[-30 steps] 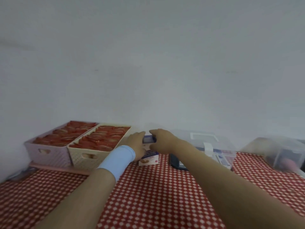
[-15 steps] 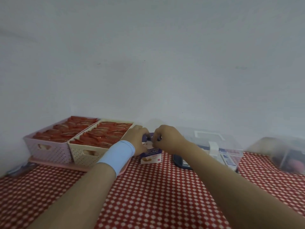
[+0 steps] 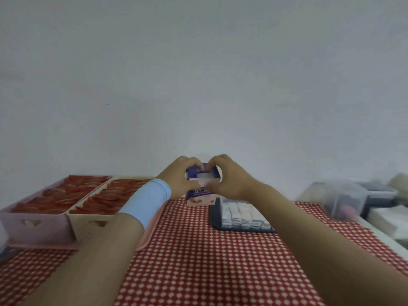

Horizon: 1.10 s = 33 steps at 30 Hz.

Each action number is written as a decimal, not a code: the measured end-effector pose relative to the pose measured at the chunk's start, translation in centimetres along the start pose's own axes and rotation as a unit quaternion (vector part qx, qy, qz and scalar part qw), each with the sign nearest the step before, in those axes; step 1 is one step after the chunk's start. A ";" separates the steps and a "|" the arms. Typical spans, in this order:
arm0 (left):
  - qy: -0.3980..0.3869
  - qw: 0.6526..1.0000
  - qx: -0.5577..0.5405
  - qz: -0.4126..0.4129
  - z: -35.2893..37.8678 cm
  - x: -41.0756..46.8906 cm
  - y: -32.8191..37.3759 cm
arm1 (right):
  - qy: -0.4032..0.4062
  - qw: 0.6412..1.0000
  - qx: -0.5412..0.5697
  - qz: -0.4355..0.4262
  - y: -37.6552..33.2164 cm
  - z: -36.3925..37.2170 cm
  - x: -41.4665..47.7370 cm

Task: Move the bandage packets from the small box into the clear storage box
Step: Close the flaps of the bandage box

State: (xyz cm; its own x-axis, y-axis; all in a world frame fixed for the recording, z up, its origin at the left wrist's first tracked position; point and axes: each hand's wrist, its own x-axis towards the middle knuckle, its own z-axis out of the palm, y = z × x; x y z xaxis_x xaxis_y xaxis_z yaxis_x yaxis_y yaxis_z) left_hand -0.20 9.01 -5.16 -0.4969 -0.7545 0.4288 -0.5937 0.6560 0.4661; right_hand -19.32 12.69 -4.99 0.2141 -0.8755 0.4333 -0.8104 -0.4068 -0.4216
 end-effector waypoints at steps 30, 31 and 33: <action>-0.323 0.883 -0.042 0.338 36.0 -0.9 49.4 | 0.106 0.872 -0.190 0.439 15.6 -29.7 -52.0; -0.339 0.876 -0.041 0.341 38.0 -1.9 50.7 | 0.106 0.861 -0.190 0.461 16.3 -29.6 -54.3; -0.362 0.868 -0.050 0.336 41.3 -3.6 52.0 | 0.112 0.846 -0.174 0.492 17.5 -28.7 -57.7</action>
State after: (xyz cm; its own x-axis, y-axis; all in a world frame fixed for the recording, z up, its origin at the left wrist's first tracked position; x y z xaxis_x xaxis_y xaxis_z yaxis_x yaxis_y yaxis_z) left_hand -55.38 44.91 -14.45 -0.9988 0.0062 0.0486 0.0242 0.9248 0.3797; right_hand -61.45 63.53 -14.51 -0.7344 -0.6584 0.1647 -0.6558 0.6259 -0.4221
